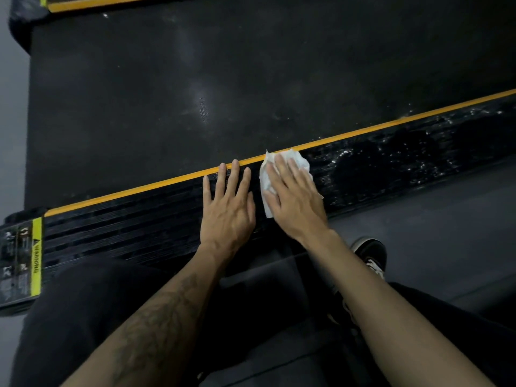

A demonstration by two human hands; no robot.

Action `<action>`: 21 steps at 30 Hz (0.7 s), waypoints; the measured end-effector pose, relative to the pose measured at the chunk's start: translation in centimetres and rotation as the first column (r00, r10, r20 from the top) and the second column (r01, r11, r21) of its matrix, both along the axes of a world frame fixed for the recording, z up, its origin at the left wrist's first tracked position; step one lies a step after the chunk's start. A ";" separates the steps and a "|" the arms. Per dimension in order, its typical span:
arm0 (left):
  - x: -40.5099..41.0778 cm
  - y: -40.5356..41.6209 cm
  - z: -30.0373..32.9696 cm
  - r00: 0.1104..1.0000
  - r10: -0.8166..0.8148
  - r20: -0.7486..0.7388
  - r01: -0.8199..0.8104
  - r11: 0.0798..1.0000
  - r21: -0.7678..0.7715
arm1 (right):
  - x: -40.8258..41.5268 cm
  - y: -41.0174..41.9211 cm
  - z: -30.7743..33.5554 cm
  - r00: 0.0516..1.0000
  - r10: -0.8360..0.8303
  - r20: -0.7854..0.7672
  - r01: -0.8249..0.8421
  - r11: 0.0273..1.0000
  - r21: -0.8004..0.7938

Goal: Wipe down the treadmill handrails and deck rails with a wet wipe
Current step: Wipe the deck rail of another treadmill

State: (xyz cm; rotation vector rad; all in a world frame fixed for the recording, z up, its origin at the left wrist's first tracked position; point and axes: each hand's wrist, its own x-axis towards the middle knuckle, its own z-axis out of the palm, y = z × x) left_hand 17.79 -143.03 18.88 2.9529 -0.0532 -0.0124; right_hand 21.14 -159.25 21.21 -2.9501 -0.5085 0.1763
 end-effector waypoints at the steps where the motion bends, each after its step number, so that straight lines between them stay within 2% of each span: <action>1: 0.1 0.0 0.1 1.000 0.006 -0.009 -0.006 1.000 -0.008 | 0.3 -0.8 0.0 1.000 0.001 -0.001 -0.001 1.000 0.005; 5: 1.0 -0.8 0.7 0.998 0.049 -0.030 -0.051 0.997 -0.066 | 2.1 -2.9 0.0 0.961 -0.276 0.020 0.275 0.961 0.030; 7: 1.5 -1.6 1.0 0.995 0.090 -0.042 -0.093 0.991 -0.093 | 1.9 -1.8 0.0 0.942 -0.335 0.031 0.334 0.942 0.035; 9: 1.8 -2.5 1.0 0.993 0.111 -0.044 -0.114 0.991 -0.077 | 0.6 -0.5 -0.1 0.970 -0.240 0.038 0.239 0.970 0.047; 11: 1.9 -3.1 0.7 0.996 0.083 -0.037 -0.085 0.995 -0.052 | -0.5 -0.6 -0.4 0.997 -0.064 0.035 0.062 0.997 0.053; 13: 1.9 -3.1 0.4 0.998 0.060 -0.016 -0.060 0.997 -0.043 | 0.0 -2.4 -0.3 0.999 0.002 0.039 -0.004 0.999 0.037; 18: 2.0 -3.1 0.1 0.999 0.052 0.006 -0.052 0.998 -0.040 | 2.3 -4.3 0.0 0.955 -0.293 0.052 0.294 0.956 -0.005; 20: 2.0 -3.1 0.1 0.998 0.060 0.000 -0.060 0.997 -0.041 | 1.7 -2.6 0.2 0.950 -0.311 0.028 0.311 0.950 0.000; 21: 2.1 -3.2 0.1 0.998 0.064 -0.002 -0.064 0.997 -0.041 | 1.2 -1.9 0.1 0.964 -0.265 0.027 0.265 0.964 0.001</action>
